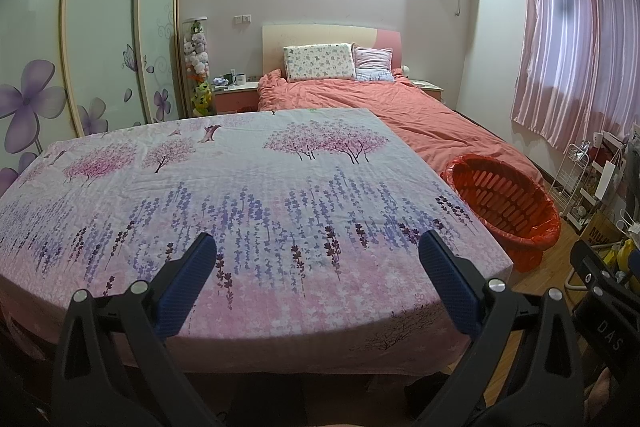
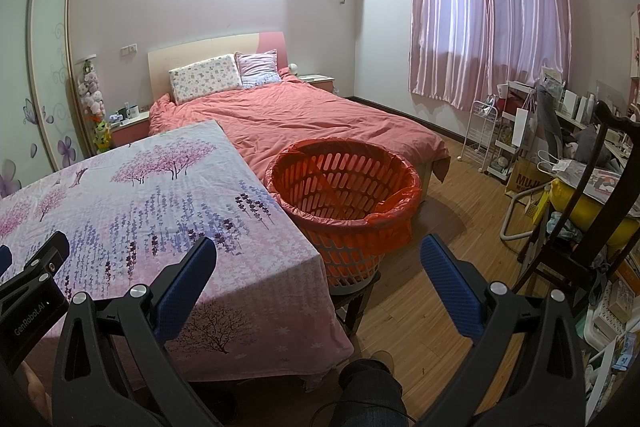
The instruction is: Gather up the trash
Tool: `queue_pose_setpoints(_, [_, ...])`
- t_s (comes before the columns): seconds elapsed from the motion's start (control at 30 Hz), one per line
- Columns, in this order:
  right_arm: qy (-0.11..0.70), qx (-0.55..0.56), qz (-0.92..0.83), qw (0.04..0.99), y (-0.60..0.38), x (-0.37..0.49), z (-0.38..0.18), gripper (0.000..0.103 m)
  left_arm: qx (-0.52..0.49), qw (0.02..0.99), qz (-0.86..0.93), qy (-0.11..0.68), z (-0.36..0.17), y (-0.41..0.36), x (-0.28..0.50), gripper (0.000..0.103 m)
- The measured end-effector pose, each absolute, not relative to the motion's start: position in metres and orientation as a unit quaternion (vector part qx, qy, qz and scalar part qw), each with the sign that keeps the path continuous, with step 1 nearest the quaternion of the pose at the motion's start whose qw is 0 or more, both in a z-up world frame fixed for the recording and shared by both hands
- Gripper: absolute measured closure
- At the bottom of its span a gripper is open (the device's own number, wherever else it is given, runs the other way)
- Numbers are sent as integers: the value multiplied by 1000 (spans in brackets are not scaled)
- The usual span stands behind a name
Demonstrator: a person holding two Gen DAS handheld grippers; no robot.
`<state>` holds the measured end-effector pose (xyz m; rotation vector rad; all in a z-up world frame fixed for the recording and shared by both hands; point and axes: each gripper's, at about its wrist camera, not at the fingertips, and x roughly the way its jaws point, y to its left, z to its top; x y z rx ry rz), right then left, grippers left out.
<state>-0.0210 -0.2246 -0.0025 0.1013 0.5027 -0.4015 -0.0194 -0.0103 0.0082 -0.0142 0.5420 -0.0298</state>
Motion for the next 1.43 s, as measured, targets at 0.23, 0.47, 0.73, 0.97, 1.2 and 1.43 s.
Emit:
queue_pose_setpoints(0.23, [247,50,-197,947,-225,-22,-2,2,-7,963,-14,268,8,-10,-19,4])
queue_pose_setpoints(0.47, [247,50,-197,947,-225,-21,-2,2,-7,963,-14,268,8,-10,-19,4])
queue_pose_setpoints(0.73, [247,50,-197,947,-225,-21,-2,2,-6,963,-15,268,9,-10,-19,4])
queue_pose_setpoints(0.97, [247,50,-197,947,-225,-21,-2,2,-7,963,-14,269,9,-11,-19,4])
queue_pose_setpoints(1.2, [247,50,-197,947,-226,-21,-2,2,-6,963,-12,268,6,-11,-24,4])
queue_pose_setpoints(1.43, [248,50,-197,947,-226,-22,-1,2,-9,962,-13,273,3,-10,-28,4])
